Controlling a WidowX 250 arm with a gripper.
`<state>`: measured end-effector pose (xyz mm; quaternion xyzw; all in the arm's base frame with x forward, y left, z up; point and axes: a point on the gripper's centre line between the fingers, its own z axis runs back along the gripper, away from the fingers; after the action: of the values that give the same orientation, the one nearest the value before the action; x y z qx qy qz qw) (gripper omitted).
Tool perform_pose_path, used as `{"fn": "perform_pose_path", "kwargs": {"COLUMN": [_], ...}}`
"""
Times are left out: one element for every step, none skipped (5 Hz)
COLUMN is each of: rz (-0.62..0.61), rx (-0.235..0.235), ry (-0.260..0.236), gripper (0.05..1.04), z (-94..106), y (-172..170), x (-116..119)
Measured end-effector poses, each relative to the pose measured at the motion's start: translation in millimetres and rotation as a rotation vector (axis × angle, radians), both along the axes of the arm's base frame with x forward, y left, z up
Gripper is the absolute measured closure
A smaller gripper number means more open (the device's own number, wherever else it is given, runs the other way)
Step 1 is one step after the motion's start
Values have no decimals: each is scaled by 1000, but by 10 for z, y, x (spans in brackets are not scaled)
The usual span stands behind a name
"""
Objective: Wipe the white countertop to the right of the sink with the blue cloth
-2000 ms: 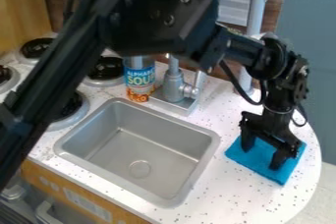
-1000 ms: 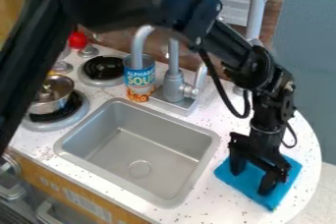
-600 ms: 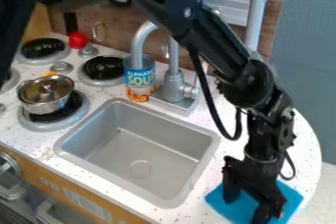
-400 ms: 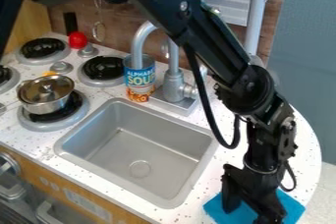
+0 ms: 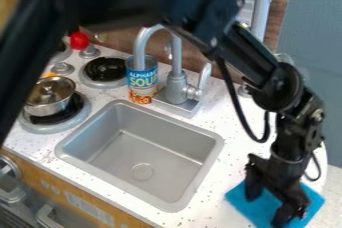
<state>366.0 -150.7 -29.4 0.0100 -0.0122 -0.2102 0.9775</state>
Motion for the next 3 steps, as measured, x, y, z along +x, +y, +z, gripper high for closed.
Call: {"fn": "perform_pose_path", "kwargs": {"rz": [46, 108, 166], "rx": [0, 0, -8], "ry": [-7, -11, -11], "gripper": [82, 82, 82], "z": [18, 39, 54], "y": [42, 101, 197], "x": [368, 698, 928]}}
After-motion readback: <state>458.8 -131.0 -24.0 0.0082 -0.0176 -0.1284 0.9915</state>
